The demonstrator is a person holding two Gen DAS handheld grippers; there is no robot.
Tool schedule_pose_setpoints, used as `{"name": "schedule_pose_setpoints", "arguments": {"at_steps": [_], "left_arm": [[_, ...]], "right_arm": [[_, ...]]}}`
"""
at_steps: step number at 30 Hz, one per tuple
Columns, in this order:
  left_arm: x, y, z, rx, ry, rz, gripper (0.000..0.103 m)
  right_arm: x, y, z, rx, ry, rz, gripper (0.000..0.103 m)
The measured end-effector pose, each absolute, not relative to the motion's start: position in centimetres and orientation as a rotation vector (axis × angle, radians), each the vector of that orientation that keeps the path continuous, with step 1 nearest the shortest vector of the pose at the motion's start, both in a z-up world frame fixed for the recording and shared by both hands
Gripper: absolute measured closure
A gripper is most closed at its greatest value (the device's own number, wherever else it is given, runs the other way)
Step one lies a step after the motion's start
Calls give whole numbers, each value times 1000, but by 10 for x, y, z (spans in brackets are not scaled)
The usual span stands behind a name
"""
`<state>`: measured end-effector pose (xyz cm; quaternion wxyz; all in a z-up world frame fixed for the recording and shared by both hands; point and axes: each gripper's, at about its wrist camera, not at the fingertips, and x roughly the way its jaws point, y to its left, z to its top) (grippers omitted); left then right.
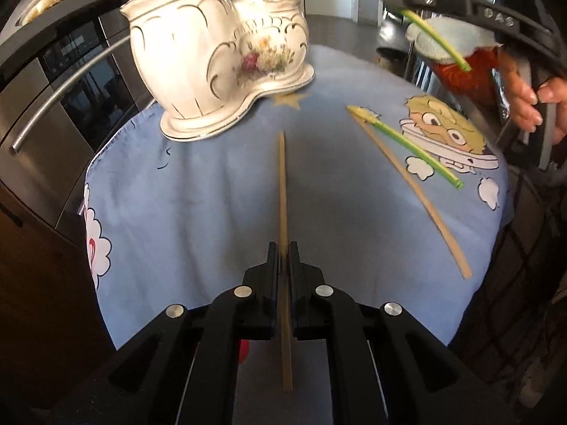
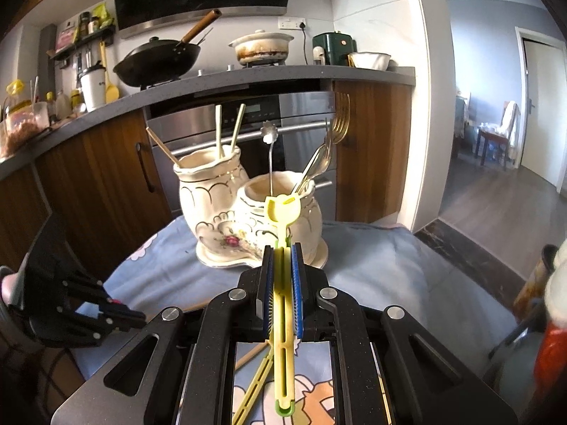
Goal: Organize utensils
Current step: 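Lift the chopstick and yellow spoon and lower them into the holder's cups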
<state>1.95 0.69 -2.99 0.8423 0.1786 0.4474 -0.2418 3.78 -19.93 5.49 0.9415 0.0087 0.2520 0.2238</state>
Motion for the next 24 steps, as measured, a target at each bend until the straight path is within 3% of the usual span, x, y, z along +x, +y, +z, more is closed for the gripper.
{"name": "schedule_pose_setpoints", "arguments": {"at_steps": [11,24], "left_arm": [[33,8,-31,309,963,-517,99],[11,84,80,-75,311,-492,99]], "right_arm": [[36,-201,56,28,509,456,92],[68,-197,82,205,398,533,92]]}}
